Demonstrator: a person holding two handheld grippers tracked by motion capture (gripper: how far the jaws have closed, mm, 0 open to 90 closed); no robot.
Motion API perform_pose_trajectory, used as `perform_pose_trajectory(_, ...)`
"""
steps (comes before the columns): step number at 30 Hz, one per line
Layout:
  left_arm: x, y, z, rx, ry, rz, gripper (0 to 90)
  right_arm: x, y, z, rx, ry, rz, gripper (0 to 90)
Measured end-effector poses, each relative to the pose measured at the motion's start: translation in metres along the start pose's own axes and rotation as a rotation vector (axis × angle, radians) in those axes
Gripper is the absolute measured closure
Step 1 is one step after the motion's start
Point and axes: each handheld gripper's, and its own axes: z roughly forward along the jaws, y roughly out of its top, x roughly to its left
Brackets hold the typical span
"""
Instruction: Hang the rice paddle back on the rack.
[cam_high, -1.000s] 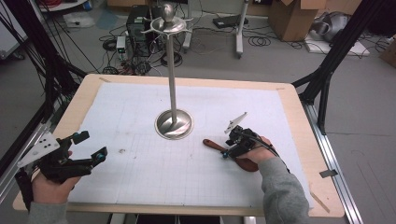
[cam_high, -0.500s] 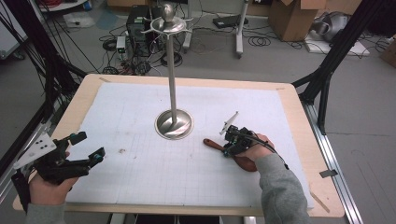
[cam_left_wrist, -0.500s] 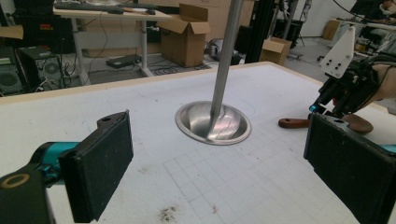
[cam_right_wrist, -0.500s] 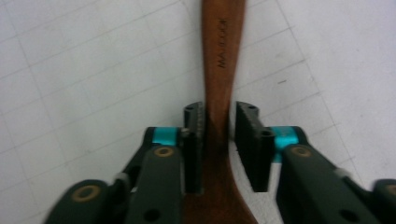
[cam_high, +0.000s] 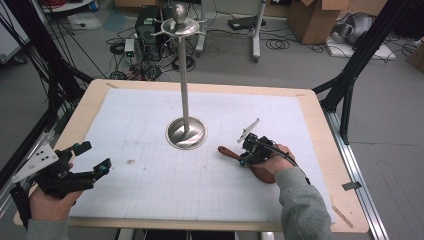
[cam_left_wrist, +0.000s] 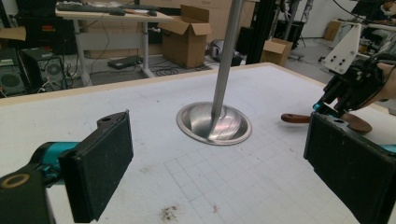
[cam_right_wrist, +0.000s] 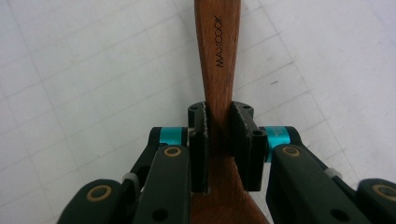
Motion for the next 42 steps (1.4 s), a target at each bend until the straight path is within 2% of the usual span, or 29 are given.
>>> perform_pose_trajectory(15, -0.002, 0.002, 0.001, -0.003, -0.005, 0.007, 8.6, 0.006, -0.006, -0.03, -0.157, -0.035, 0.032, 77.7)
perform_pose_trajectory(21, -0.003, 0.003, 0.001, -0.008, -0.008, 0.008, 8.6, 0.007, -0.012, -0.039, -0.241, -0.065, 0.058, 77.8)
perform_pose_trajectory(42, -0.005, 0.004, 0.006, -0.004, -0.018, 0.01, 8.6, 0.007, -0.026, -0.063, -0.414, -0.116, 0.095, 78.1)
